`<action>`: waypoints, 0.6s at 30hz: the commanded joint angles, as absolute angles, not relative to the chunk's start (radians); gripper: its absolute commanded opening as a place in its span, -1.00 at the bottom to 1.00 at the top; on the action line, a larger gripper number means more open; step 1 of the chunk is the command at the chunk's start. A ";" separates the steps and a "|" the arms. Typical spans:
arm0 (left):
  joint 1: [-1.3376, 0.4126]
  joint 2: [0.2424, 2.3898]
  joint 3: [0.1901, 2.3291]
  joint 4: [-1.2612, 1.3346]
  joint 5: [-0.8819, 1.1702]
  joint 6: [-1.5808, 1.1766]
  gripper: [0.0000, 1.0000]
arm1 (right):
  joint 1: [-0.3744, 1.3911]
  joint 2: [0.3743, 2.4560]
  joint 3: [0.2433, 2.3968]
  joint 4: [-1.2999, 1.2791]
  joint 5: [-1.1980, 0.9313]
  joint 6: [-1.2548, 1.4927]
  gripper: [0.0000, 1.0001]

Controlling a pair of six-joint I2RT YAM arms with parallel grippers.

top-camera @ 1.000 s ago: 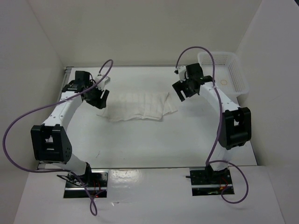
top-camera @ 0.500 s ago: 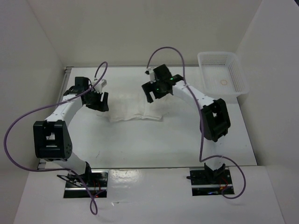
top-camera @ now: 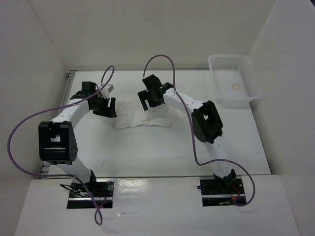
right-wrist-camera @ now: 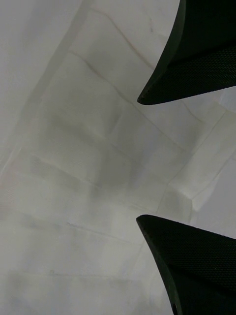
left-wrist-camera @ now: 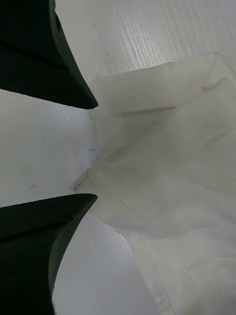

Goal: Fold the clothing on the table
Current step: Fold the skirt

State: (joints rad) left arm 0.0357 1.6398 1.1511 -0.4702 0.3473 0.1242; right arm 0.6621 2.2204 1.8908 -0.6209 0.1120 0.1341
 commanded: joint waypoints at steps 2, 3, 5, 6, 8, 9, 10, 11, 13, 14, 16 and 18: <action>0.032 1.654 1.166 -0.451 0.377 0.100 0.53 | 0.676 2.258 1.968 -0.641 0.178 0.233 0.93; 0.032 1.663 1.166 -0.451 0.377 0.100 0.53 | 0.676 2.269 1.983 -0.653 0.178 0.244 0.93; 0.032 1.663 1.176 -0.451 0.377 0.100 0.53 | 0.687 2.269 1.994 -0.653 0.178 0.262 0.93; 0.032 1.663 1.177 -0.451 0.377 0.091 0.53 | 0.698 2.269 2.003 -0.663 0.195 0.281 0.95; 0.032 1.672 1.177 -0.460 0.377 0.091 0.53 | 0.712 2.278 2.019 -0.675 0.225 0.299 0.95; 0.032 1.672 1.177 -0.460 0.377 0.091 0.58 | 0.738 2.278 2.031 -0.675 0.236 0.299 0.95; 0.032 1.672 1.177 -0.460 0.377 0.091 0.67 | 0.748 2.278 2.042 -0.687 0.247 0.310 0.95; 0.032 1.672 1.177 -0.460 0.368 0.091 0.78 | 0.749 2.278 2.042 -0.687 0.247 0.310 0.95; 0.032 1.672 1.177 -0.460 0.368 0.091 0.84 | 0.775 2.289 2.052 -0.687 0.259 0.310 0.95; 0.032 1.672 1.177 -0.460 0.368 0.091 0.88 | 0.775 2.304 2.052 -0.687 0.259 0.310 0.95; 0.032 1.672 1.177 -0.460 0.359 0.091 0.98 | 0.775 2.333 2.086 -0.696 0.259 0.319 0.95; 0.032 1.672 1.177 -0.460 0.348 0.091 0.98 | 0.775 2.342 2.095 -0.709 0.259 0.319 0.95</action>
State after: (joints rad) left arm 0.0357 1.6665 1.1515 -0.4702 0.3454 0.0986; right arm 0.7765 2.3138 2.0476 -0.6769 0.2276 0.2928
